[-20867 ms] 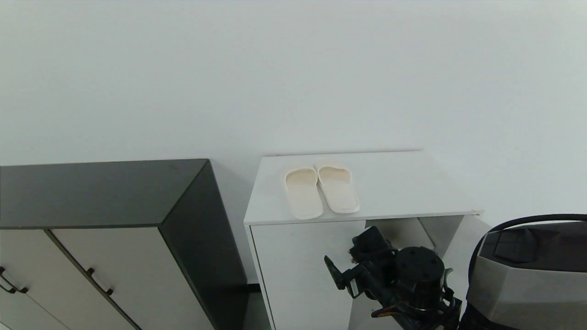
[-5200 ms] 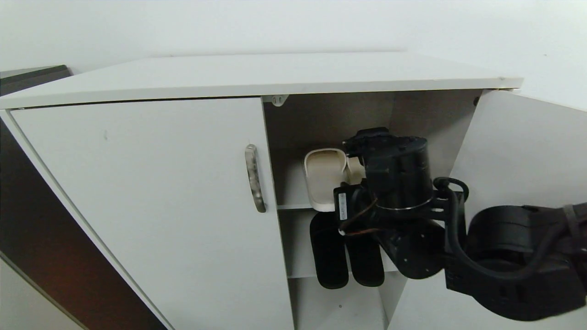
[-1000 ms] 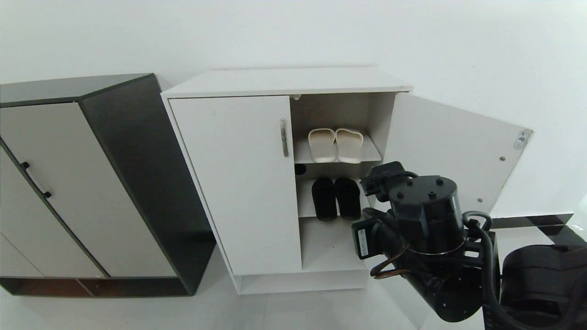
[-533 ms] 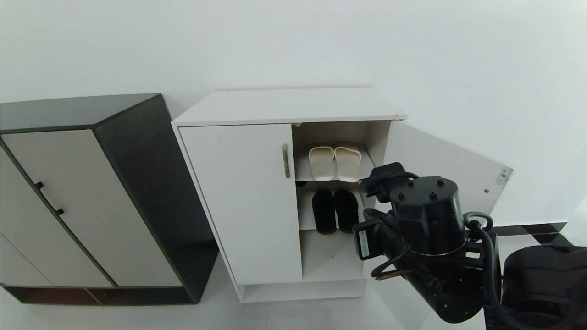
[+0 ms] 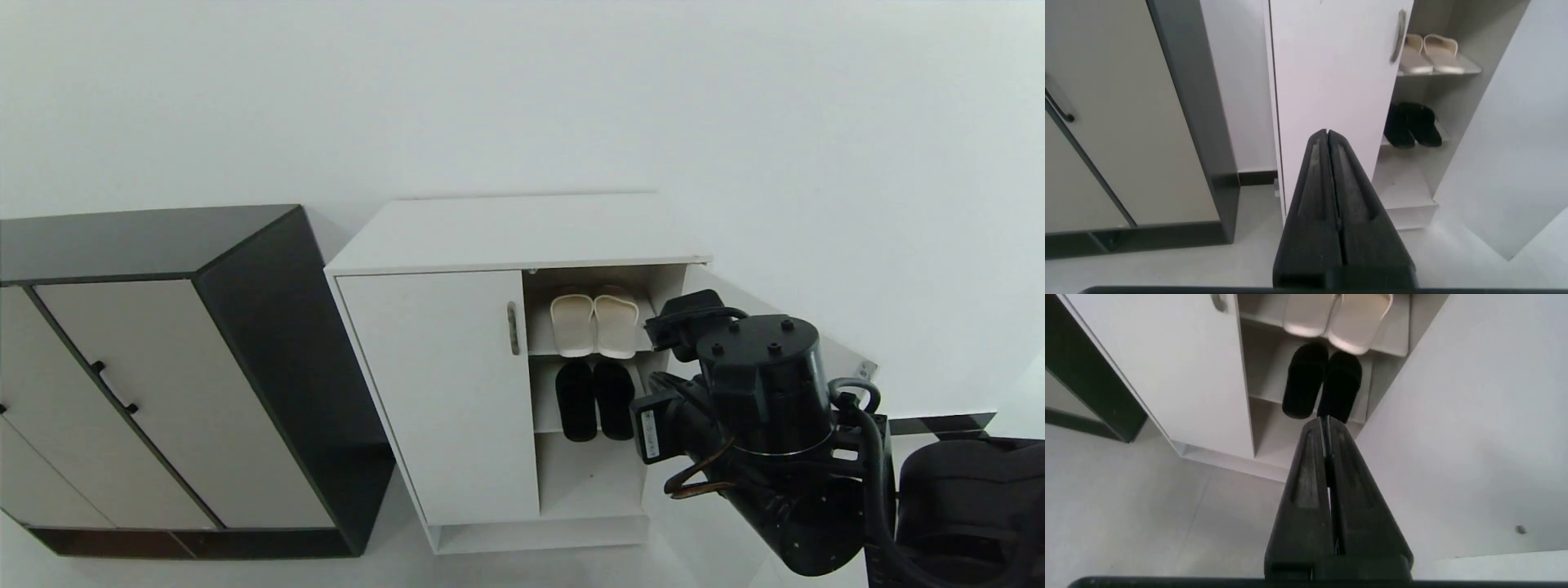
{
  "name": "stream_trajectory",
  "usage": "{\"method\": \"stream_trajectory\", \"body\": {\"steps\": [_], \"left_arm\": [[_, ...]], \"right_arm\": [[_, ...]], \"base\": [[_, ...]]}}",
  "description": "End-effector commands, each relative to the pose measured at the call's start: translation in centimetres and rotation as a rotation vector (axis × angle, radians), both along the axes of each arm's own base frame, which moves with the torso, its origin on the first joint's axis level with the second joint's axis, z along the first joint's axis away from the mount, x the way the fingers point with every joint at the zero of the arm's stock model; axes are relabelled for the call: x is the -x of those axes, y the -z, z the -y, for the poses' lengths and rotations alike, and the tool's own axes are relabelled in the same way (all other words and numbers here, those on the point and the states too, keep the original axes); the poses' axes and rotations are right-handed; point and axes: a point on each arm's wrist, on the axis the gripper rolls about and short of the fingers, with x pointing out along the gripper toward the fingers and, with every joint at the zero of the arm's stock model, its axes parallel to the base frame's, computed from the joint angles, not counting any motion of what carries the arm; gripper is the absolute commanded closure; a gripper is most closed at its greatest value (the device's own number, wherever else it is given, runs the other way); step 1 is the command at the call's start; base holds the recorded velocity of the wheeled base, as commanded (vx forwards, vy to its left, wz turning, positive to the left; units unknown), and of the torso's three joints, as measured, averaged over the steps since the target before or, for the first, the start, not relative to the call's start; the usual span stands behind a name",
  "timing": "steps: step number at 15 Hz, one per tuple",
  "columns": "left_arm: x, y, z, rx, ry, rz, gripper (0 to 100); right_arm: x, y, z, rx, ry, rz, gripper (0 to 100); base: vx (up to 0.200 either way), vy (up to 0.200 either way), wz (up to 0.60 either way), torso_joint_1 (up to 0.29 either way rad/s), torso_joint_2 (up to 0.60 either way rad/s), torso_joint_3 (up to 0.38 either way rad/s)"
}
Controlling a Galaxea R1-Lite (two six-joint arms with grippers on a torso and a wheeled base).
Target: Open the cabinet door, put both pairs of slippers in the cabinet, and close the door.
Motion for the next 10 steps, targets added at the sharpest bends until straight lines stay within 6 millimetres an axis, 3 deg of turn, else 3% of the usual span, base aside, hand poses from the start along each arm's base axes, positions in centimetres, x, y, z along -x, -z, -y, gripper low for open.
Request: {"method": "stream_trajectory", "body": {"steps": [1, 4, 10], "left_arm": [[0.0, 0.0, 0.0, 0.001, 0.0, 0.0, 100], [0.0, 0.0, 0.0, 0.001, 0.0, 0.0, 100], [0.0, 0.0, 0.0, 0.001, 0.0, 0.0, 100]], "right_arm": [[0.06, 0.0, 0.05, -0.001, -0.001, 0.001, 100], [0.12, 0.12, 0.13, 0.005, -0.002, -0.002, 100], [0.17, 0.4, 0.2, 0.031, -0.005, -0.004, 100]], "base": [[0.0, 0.0, 0.0, 0.222, -0.52, -0.3], [0.0, 0.0, 0.0, 0.149, -0.34, -0.207], [0.0, 0.0, 0.0, 0.011, -0.03, -0.015]]}}
